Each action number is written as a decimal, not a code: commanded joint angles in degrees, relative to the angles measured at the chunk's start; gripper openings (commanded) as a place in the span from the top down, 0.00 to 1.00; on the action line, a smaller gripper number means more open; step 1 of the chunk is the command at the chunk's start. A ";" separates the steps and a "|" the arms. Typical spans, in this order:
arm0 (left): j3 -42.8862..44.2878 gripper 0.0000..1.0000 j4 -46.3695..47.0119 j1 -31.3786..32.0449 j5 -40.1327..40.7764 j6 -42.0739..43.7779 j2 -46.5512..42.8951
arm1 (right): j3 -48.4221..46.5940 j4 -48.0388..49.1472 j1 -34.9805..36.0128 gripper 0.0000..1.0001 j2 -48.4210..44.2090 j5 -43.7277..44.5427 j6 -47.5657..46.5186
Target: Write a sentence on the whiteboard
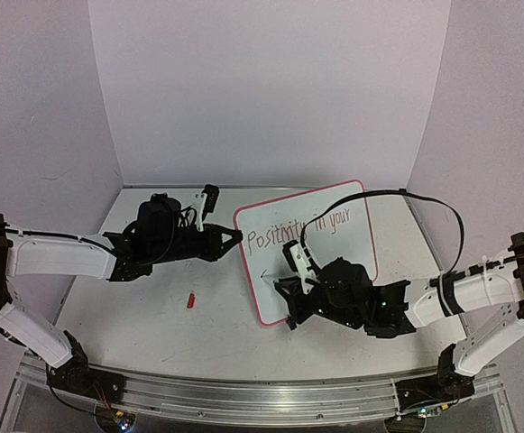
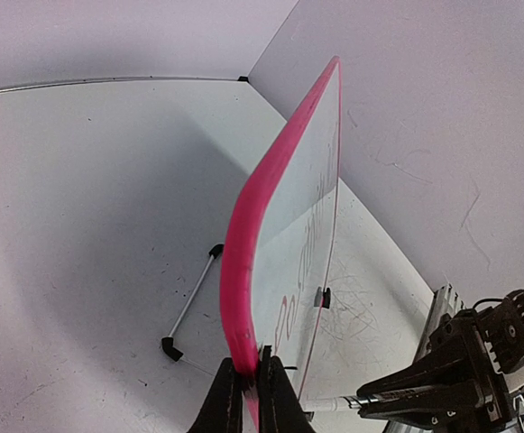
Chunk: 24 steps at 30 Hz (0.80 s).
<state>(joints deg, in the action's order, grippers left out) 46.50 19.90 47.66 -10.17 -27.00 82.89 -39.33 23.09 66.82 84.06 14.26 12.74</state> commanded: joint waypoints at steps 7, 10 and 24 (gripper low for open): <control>1.70 1.00 -1.27 -0.11 2.70 2.57 0.78 | -0.12 -0.68 0.15 1.00 -0.61 2.93 2.22; 1.68 1.00 -1.27 -0.11 2.63 2.57 0.87 | 0.11 -1.10 0.19 1.00 -0.80 3.68 2.61; 1.92 1.00 -1.36 -0.11 2.57 2.48 1.04 | 0.92 -2.03 0.15 1.00 -2.01 4.92 3.24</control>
<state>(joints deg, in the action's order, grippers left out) 46.50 19.90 47.66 -10.15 -26.98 82.89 -39.20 22.19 67.20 83.73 16.09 15.17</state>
